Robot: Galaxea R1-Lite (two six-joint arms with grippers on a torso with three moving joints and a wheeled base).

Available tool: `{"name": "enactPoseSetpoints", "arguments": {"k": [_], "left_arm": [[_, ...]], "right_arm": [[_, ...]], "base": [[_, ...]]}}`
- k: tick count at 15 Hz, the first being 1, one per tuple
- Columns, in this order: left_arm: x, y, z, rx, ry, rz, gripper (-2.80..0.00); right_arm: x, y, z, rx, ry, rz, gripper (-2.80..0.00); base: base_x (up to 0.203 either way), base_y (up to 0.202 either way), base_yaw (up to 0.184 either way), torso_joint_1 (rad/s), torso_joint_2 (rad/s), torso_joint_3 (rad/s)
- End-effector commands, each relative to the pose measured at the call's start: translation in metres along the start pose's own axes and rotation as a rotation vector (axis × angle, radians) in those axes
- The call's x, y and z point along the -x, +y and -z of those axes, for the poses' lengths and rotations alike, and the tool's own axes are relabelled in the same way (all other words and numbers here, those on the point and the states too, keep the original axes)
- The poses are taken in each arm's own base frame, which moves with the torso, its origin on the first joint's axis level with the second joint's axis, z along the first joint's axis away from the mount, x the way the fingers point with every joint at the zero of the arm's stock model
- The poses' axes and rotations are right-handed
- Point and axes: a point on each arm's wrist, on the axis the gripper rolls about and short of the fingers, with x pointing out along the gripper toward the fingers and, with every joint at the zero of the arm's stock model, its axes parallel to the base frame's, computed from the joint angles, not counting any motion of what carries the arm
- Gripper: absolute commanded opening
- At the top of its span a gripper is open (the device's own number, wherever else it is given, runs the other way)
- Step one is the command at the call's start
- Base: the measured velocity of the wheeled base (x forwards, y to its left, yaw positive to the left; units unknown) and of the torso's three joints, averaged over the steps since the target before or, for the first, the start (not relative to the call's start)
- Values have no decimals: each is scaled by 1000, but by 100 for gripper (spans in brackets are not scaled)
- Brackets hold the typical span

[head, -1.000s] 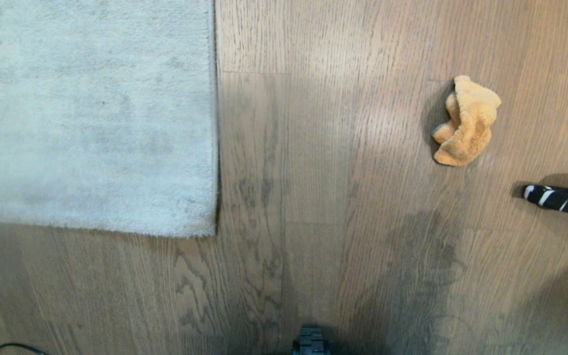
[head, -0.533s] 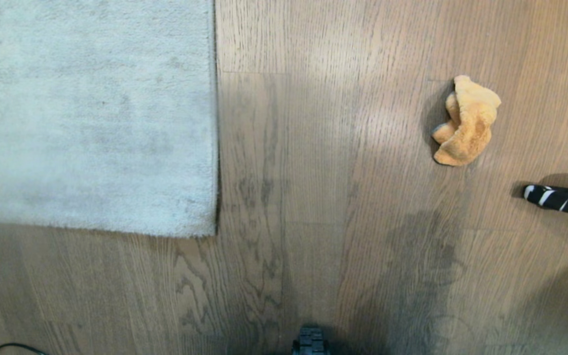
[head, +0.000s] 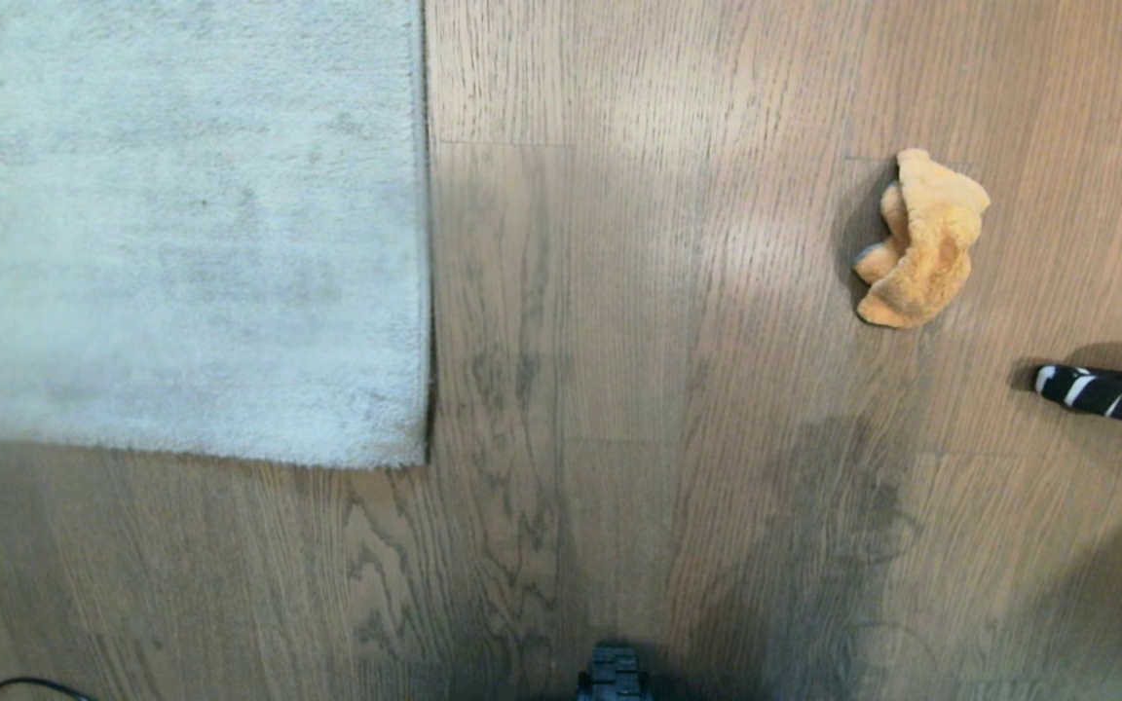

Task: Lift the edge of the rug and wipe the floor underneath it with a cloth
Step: Lift up the carpet

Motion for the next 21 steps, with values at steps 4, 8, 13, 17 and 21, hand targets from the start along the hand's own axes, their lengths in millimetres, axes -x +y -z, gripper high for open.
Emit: {"name": "enactPoseSetpoints", "arguments": {"k": [4, 8, 13, 17, 21], "left_arm": [[-1, -3, -26, 1, 10, 70, -280], [-4, -5, -32, 5, 93, 145, -280], [-25, -6, -42, 11, 264, 144, -280], [-58, -9, -54, 14, 464, 186, -280], [-92, -17, -53, -5, 641, 262, -280]], "right_arm": [[0, 0, 0, 0, 0, 0, -280], [0, 0, 0, 0, 0, 0, -280], [0, 0, 0, 0, 0, 0, -280], [0, 0, 0, 0, -1, 0, -280], [0, 0, 0, 0, 0, 0, -280]], "base": [[0, 0, 0, 0, 0, 0], [0, 0, 0, 0, 0, 0], [0, 0, 0, 0, 0, 0], [0, 0, 0, 0, 0, 0], [0, 0, 0, 0, 0, 0]]}}
